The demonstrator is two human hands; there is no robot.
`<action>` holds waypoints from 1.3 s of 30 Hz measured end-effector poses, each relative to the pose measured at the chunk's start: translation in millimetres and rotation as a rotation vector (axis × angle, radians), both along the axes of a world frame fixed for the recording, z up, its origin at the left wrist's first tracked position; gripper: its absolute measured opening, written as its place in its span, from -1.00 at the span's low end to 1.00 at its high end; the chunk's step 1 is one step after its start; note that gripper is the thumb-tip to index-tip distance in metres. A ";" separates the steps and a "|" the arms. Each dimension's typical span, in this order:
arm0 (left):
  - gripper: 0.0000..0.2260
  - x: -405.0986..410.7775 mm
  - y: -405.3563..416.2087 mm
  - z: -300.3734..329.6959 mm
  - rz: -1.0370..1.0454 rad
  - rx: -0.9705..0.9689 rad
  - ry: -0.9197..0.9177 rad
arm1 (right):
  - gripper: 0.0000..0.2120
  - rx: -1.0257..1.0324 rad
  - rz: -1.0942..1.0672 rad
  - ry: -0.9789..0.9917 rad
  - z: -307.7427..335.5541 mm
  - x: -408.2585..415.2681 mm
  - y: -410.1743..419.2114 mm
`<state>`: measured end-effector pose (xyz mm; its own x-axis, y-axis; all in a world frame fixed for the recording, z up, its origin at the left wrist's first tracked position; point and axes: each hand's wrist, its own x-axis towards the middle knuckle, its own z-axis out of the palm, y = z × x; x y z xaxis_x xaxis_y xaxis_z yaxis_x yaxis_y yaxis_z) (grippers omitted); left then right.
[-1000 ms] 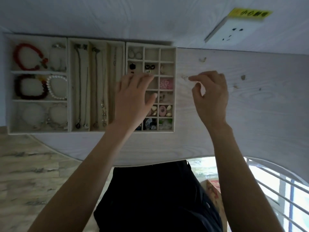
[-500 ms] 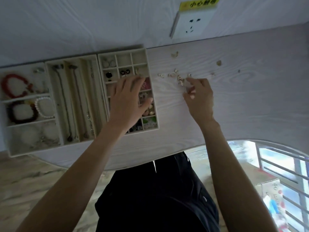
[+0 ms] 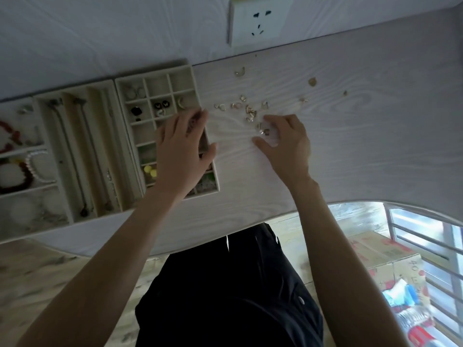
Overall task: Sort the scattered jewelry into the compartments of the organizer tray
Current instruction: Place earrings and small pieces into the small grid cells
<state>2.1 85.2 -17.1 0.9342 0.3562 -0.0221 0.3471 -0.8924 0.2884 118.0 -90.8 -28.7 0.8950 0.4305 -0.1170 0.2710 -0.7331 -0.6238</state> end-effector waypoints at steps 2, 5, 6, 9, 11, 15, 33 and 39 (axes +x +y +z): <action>-0.48 0.4 -0.3 -0.2 0.004 -0.008 0.005 | -0.71 -0.008 0.010 -0.033 -0.7 -2.4 7.9; -0.49 0.4 -0.7 -0.2 0.013 -0.014 -0.005 | -0.84 0.003 -0.006 -0.079 -4.4 -1.3 14.5; -0.49 0.5 -1.1 0.1 0.014 -0.013 -0.007 | -0.88 0.005 -0.020 -0.094 -5.5 -0.1 15.6; -0.48 0.5 -1.9 0.5 0.019 -0.016 -0.004 | -0.93 0.010 -0.038 -0.149 -6.0 3.8 16.3; -0.48 0.7 -2.1 0.1 0.021 -0.018 0.002 | -0.92 0.010 -0.051 -0.160 -5.5 8.9 14.3; -0.48 1.0 -1.8 -0.3 0.025 -0.022 -0.002 | -0.81 0.098 -0.058 -0.129 -5.1 19.3 6.4; -0.51 1.0 -5.4 0.6 0.050 -0.047 -0.010 | -0.88 -0.269 0.026 -0.043 10.4 55.3 32.8; -0.50 1.4 -7.9 1.4 0.065 -0.050 -0.007 | -0.84 -0.455 0.162 -0.105 18.3 57.5 40.8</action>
